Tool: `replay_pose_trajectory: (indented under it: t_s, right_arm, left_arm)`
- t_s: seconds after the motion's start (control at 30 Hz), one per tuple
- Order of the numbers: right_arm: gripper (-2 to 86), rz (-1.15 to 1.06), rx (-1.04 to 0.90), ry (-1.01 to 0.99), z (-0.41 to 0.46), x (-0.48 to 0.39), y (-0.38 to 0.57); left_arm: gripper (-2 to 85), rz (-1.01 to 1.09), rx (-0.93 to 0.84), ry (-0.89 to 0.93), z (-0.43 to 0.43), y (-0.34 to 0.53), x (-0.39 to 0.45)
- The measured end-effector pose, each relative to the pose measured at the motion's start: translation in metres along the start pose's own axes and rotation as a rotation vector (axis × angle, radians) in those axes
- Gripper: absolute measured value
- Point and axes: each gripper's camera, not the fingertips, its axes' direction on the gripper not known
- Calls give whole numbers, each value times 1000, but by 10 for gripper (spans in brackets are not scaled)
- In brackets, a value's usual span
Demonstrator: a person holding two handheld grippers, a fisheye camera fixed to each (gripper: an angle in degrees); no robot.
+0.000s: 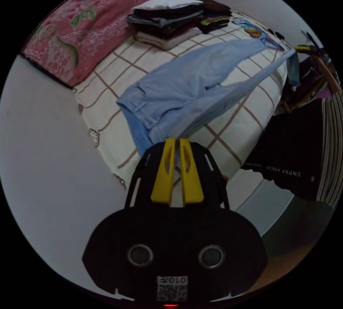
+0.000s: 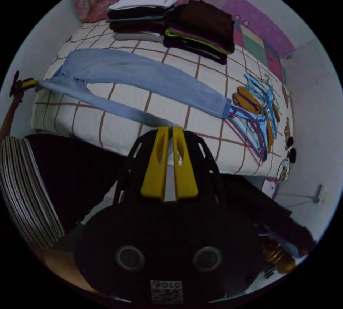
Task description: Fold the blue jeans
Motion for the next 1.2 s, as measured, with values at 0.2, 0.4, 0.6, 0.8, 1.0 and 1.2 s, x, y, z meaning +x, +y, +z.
replay_pose_trajectory:
  t_s: [0.2,0.4,0.6,0.8,1.0,1.2]
  right_arm:
    - [40,-145,-45,-54,33,59,-85]
    - [40,-241,-181,-70,107,112,-183]
    - [40,-259,-344,-145,197,147,-258]
    - [40,-240,-365,-219,237,190,-305]
    - [41,-219,-383,-228,286,208,-341]
    - [42,-177,-409,-217,330,219,-351]
  left_arm:
    - [1,13,-118,22,15,-102,-53]
    - [1,-87,-213,33,67,-213,-106]
    - [2,-108,-371,46,131,-297,-142]
    - [1,-127,-392,84,164,-343,-181]
    - [1,-205,-420,91,213,-370,-198]
    - [1,-243,-412,43,233,-386,-206]
